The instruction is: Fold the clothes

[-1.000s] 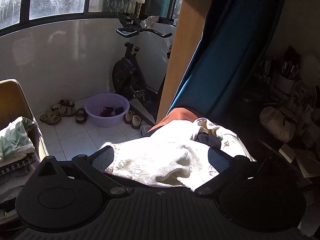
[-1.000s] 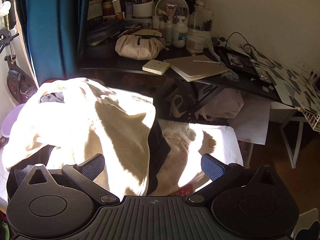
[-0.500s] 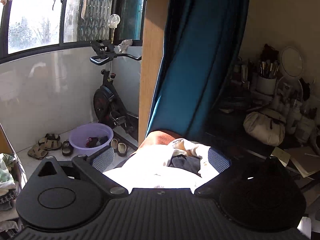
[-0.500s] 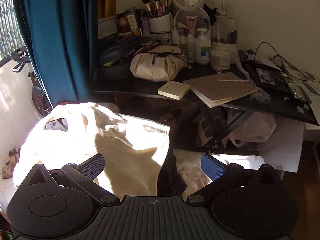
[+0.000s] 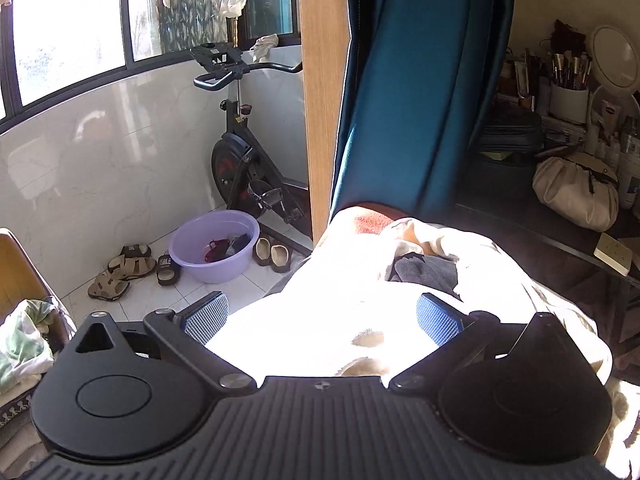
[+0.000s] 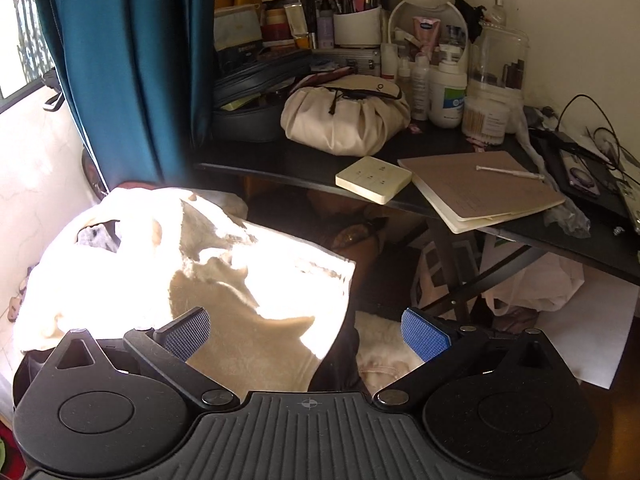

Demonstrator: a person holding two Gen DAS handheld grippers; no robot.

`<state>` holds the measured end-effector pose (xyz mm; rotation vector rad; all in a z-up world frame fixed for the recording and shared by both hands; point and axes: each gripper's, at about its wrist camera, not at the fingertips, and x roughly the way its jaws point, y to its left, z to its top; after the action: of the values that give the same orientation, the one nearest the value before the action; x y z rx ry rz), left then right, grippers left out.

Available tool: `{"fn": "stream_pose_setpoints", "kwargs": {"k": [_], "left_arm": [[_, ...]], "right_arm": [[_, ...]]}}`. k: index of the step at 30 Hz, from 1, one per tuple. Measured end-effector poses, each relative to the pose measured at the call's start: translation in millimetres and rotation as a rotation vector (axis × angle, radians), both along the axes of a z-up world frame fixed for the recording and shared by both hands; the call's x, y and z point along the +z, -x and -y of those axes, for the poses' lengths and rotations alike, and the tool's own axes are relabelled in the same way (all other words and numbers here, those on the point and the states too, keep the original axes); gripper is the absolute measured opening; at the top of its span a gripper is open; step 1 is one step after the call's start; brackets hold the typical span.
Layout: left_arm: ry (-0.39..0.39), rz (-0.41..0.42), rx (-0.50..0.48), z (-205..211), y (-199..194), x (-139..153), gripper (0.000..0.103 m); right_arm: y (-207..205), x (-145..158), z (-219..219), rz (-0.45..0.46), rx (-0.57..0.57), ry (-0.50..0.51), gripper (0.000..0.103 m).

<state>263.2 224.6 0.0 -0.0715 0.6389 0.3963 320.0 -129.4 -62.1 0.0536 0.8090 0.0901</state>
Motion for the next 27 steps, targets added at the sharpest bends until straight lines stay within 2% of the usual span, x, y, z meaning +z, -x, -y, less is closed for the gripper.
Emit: {"fn": "stream_pose_setpoints", "kwargs": {"k": [3, 5, 8, 15, 21, 23, 27], "left_arm": [[0.023, -0.025, 0.007, -22, -2, -7, 0.102], [0.050, -0.032, 0.020, -39, -2, -11, 0.102], [0.094, -0.053, 0.011, -61, 0, -17, 0.102], [0.069, -0.079, -0.024, -90, 17, -29, 0.102], [0.080, -0.104, -0.010, -110, 27, -38, 0.102], [0.092, -0.115, 0.001, -116, 29, -41, 0.102], [0.138, -0.133, 0.025, -132, 28, -46, 0.102]], "right_arm": [[-27, -1, -29, -0.001, 0.010, -0.005, 0.101], [-46, -1, -51, 0.008, 0.021, -0.011, 0.093], [-78, -11, -101, -0.016, 0.095, -0.022, 0.081], [-153, -35, -218, -0.078, 0.277, -0.047, 0.077], [-217, -55, -319, -0.130, 0.433, -0.068, 0.078], [-218, -56, -338, -0.115, 0.443, -0.049, 0.076], [-196, -49, -353, -0.073, 0.567, -0.026, 0.076]]}}
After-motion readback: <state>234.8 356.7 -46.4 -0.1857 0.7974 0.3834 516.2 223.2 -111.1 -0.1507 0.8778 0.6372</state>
